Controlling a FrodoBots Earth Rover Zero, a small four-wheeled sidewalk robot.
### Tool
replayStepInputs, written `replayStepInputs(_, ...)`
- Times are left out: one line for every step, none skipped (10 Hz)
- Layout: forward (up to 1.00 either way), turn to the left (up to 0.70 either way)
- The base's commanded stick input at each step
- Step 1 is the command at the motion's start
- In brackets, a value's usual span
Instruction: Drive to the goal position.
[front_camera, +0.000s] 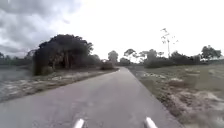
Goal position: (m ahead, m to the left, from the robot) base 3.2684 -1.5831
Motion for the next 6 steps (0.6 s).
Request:
replayStepInputs(0.85, -0.34)
replayStepInputs(0.85, -0.34)
replayStepInputs(0.85, -0.31)
replayStepInputs(0.85, 0.00)
replayStepInputs(0.85, 0.00)
replayStepInputs(0.85, 0.00)
